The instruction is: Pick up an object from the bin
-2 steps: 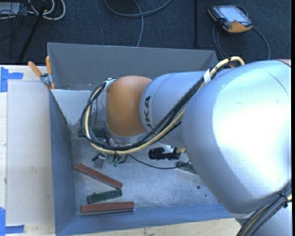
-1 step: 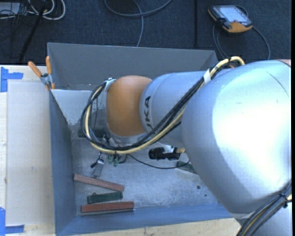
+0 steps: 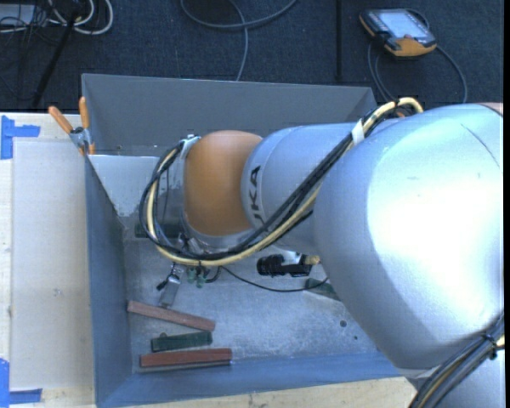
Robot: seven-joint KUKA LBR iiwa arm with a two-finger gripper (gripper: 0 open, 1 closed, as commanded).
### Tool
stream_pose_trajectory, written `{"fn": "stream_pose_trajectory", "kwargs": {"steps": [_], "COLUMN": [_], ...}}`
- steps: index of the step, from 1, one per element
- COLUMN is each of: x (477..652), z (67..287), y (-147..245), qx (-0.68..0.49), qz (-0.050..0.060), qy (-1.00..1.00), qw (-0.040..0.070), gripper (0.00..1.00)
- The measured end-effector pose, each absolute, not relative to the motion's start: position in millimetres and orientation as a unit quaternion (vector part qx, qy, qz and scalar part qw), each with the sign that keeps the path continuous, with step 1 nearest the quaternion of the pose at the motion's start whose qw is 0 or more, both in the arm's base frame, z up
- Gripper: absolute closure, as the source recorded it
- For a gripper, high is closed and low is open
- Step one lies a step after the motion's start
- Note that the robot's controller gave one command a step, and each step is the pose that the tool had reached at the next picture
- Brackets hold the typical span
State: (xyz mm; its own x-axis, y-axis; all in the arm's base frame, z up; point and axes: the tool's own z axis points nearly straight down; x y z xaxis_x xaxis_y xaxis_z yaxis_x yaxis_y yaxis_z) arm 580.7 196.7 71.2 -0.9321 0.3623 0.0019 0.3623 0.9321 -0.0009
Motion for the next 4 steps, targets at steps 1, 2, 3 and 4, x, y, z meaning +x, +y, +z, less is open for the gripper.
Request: {"fn": "stream_pose_trajectory", "kwargs": {"steps": [1,2,3,4], "x": [524.1,475.8,502.7,502.7], "z": [101.7,123.2,72.0,72.0], "y": [210.5,216.6,232.2,232.3], "qx": [-0.210,-0.220,-0.180,-0.180], "qz": [0.002,0.000,0.000,0.000], "qy": [-0.978,-0.975,-0.984,-0.984], "qw": [0.003,0.002,0.001,0.002], "gripper": [0.00,0.00,1.00,1.00]}}
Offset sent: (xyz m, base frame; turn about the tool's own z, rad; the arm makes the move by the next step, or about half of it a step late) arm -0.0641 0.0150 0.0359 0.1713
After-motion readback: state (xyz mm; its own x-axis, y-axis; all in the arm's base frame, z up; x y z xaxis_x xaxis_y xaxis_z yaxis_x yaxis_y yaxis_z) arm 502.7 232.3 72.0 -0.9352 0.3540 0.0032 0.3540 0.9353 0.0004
